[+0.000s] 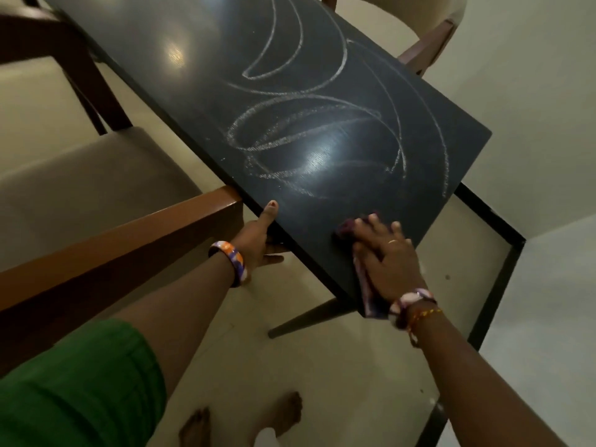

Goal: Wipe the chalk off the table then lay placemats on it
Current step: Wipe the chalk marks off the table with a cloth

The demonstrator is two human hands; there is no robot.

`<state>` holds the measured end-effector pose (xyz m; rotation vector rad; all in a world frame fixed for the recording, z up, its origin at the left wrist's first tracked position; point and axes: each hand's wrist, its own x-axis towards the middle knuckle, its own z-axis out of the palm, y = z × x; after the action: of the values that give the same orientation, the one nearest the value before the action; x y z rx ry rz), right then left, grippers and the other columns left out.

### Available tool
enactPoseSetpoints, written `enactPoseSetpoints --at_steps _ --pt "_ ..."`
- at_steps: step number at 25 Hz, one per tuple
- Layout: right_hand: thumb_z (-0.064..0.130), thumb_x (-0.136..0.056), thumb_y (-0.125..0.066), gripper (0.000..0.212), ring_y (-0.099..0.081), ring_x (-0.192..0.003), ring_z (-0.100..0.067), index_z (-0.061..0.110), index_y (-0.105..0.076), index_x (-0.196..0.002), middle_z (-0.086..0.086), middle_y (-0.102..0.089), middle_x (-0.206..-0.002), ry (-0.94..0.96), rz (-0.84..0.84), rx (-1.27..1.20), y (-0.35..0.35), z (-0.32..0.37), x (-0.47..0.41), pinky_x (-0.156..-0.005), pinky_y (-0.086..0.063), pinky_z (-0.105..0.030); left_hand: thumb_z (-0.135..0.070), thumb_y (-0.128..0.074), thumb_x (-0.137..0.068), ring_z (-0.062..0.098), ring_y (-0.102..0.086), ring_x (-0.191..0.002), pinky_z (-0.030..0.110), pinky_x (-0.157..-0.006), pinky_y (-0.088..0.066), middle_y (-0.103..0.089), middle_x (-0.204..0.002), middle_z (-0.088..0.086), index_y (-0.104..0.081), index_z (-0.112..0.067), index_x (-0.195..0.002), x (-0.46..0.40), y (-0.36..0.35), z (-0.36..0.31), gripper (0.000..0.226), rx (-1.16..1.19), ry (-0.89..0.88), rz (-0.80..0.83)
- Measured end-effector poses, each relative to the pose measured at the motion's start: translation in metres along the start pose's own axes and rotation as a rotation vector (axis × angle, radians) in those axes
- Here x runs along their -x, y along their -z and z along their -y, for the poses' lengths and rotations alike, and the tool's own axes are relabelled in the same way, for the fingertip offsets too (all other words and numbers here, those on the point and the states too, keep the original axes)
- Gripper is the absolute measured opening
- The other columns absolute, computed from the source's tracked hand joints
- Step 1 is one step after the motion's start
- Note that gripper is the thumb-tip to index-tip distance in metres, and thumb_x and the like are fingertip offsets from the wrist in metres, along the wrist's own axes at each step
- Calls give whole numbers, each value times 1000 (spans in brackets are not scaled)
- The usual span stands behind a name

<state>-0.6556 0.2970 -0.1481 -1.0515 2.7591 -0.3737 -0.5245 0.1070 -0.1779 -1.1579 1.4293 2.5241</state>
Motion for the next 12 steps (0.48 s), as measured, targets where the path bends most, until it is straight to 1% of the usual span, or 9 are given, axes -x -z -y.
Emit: enactPoseSetpoints --at_steps 1,2,4,6,7,8,9,10,12 --pt "42 -98 -36 44 -7 -145 -30 44 -33 -141 8 -20 -157 -94 -15 0 3 0 -22 -117 -7 -49 -57 -30 -93 30 -53 -117 46 -100 -39 -51 -136 13 -40 -15 -136 0 0 1 61 3 -1 3" --pt "41 -98 -36 46 -6 -145 -31 42 -31 -144 7 -18 -157 -126 -8 10 3 9 -42 -117 -7 -50 -58 -30 -93 31 -53 -118 46 -100 -39 -51 -135 13 -39 -15 -137 -1 -1 1 62 5 1 -16" --pt "42 -98 -34 47 -4 -145 -32 42 -28 -145 7 -16 -158 2 22 48 -7 40 -57 -116 -6 -51 -60 -28 -91 31 -54 -117 45 -97 -41 -52 -133 14 -40 -15 -137 -2 -2 0 65 0 14 -34" --pt "47 -96 -29 48 -1 -146 -30 46 -25 -144 9 -13 -158 219 115 52 -20 57 -33 -116 -3 -47 -64 -25 -90 30 -55 -115 43 -94 -42 -56 -128 12 -44 -16 -134 -1 -8 4 69 -23 18 -72" --pt "49 -94 -26 50 -1 -146 -28 48 -24 -143 11 -13 -158 321 133 57 -19 52 -16 -116 -2 -45 -66 -25 -90 30 -56 -113 43 -93 -42 -58 -125 11 -46 -15 -132 -1 -12 5 69 -27 -2 -104" --pt "50 -92 -24 50 -1 -146 -25 50 -25 -142 13 -14 -157 378 129 55 -13 39 -4 -116 -3 -44 -65 -26 -90 30 -58 -110 43 -94 -43 -60 -122 10 -48 -14 -129 -2 -15 6 68 -1 -21 -180" --pt "49 -91 -25 49 -4 -145 -24 52 -28 -140 14 -16 -156 387 97 38 -7 17 -2 -115 -6 -45 -65 -28 -90 29 -59 -107 43 -93 -43 -61 -119 10 -50 -12 -125 -4 -18 8 67 41 -25 -279" --pt "48 -92 -28 46 -7 -145 -25 52 -32 -138 14 -18 -156 333 68 37 2 -8 -12 -115 -9 -47 -68 -30 -88 29 -59 -106 42 -94 -44 -61 -117 8 -51 -10 -121 -6 -24 7 69 67 7 -367" --pt "46 -95 -33 44 -11 -144 -32 48 -35 -139 9 -21 -156 64 30 34 26 -57 -56 -115 -14 -52 -76 -29 -79 30 -54 -115 43 -100 -41 -56 -128 9 -47 -7 -129 -13 -43 -4 87 233 99 -431"
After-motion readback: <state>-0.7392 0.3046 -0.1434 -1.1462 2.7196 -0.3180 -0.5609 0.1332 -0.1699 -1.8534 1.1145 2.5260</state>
